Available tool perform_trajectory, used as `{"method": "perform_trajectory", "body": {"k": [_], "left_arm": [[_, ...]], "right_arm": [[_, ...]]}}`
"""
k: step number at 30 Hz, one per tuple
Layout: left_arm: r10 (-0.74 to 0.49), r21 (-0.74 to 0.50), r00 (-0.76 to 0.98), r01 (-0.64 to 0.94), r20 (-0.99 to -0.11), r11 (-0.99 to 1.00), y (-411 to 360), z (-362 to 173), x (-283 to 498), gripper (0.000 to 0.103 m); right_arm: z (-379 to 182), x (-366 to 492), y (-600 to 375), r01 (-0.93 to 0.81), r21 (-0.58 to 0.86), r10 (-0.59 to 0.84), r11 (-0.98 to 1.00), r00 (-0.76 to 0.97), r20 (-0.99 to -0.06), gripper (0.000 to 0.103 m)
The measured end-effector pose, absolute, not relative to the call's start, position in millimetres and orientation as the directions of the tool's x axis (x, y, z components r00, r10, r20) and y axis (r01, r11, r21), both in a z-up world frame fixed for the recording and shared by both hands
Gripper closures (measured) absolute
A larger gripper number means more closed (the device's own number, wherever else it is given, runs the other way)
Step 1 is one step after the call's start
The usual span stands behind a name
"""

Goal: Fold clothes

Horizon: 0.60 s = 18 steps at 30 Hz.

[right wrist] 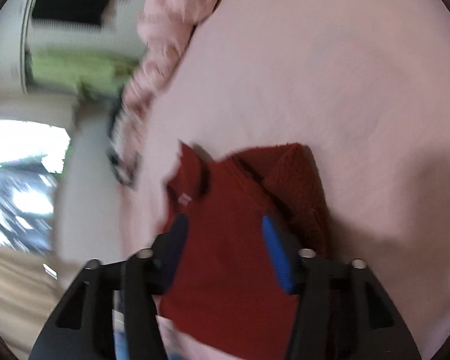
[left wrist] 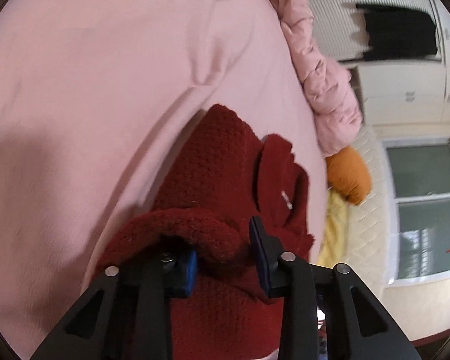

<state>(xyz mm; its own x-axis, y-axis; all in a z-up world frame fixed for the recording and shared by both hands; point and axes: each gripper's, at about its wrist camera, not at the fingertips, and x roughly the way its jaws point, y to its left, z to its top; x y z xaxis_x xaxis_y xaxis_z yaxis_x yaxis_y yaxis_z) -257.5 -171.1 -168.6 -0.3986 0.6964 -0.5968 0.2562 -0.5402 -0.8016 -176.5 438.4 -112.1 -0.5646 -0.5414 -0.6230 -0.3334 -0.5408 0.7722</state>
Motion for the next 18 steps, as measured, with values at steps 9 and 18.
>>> {"method": "perform_trajectory", "body": {"k": [9, 18], "left_arm": [[0.670, -0.782, -0.418, 0.204, -0.614, -0.589, -162.7, -151.5, -248.4, 0.080], [0.645, -0.765, -0.468, 0.116, -0.605, -0.633, -157.8, -127.9, -240.0, 0.086]], "right_arm": [[-122.3, -256.1, 370.8, -0.156, 0.389, -0.293, -0.908, -0.426, -0.856, 0.034], [-96.0, -218.3, 359.7, 0.010, 0.439, -0.358, -0.899, -0.595, -0.720, 0.091]]}}
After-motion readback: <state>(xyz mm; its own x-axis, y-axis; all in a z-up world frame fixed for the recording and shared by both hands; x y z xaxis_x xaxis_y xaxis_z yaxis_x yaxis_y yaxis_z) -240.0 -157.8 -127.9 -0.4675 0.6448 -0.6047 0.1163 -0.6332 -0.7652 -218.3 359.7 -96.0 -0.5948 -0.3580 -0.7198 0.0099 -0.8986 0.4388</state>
